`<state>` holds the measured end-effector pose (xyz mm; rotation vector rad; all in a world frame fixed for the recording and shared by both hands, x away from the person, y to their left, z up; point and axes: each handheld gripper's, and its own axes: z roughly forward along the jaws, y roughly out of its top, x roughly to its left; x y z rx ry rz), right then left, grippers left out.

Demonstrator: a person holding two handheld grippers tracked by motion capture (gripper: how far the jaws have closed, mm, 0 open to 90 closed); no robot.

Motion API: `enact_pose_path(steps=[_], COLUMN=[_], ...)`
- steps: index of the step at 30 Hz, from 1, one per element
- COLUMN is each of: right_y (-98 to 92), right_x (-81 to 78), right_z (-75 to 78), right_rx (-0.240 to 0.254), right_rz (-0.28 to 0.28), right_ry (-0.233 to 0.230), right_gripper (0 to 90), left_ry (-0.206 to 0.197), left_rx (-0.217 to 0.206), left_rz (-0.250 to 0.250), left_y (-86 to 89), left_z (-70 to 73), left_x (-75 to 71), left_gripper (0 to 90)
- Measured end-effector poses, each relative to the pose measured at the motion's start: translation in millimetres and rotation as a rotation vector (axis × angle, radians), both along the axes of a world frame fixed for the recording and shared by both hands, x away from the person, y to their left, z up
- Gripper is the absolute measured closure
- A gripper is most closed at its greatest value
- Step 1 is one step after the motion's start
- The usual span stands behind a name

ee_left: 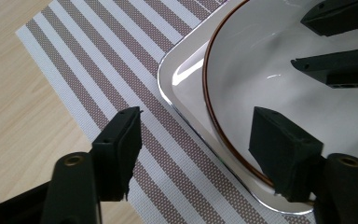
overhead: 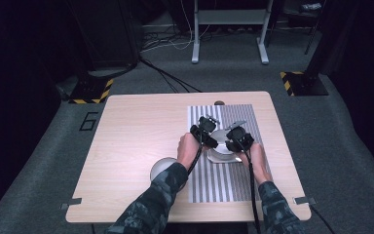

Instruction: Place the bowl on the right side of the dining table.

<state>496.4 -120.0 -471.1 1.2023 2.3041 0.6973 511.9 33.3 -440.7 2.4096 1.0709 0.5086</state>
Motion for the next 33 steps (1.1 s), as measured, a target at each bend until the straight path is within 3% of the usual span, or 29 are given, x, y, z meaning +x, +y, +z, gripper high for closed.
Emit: enact_pose_path(steps=[6,10,15,20,29,33], right_y=[1.3,-1.7,-9.5,-8.0,-16.4,-16.9], right_x=[-0.1,1.8,1.8,1.2,-0.9,-3.5], right_z=[0.5,-1.2,-2.5,-3.2,-0.9,2.4], right_rx=[-0.032,-0.066,-0.011,-0.001,0.15,0.169], right_rz=[0.003,-0.026,-0.041,-0.04,-0.012,-0.002], right_ry=[-0.008,-0.003,0.023,0.027,0.058,0.052], right_gripper=[64.7,58.5,56.2,52.4,36.9,30.2], left_ry=[-0.008,-0.006,0.003,0.004,-0.007,0.003], left_rx=[-0.033,-0.058,-0.093,-0.121,-0.17,-0.199], left_rz=[0.013,0.021,0.038,0.047,0.039,0.043], left_y=[10.0,17.7,30.7,41.3,59.2,67.3], left_z=[9.6,12.6,15.6,19.7,31.8,33.4], left_x=[-4.2,-5.6,-7.3,-10.6,-20.3,-24.3], left_gripper=[26.4,25.3,23.9,23.0,17.4,15.9])
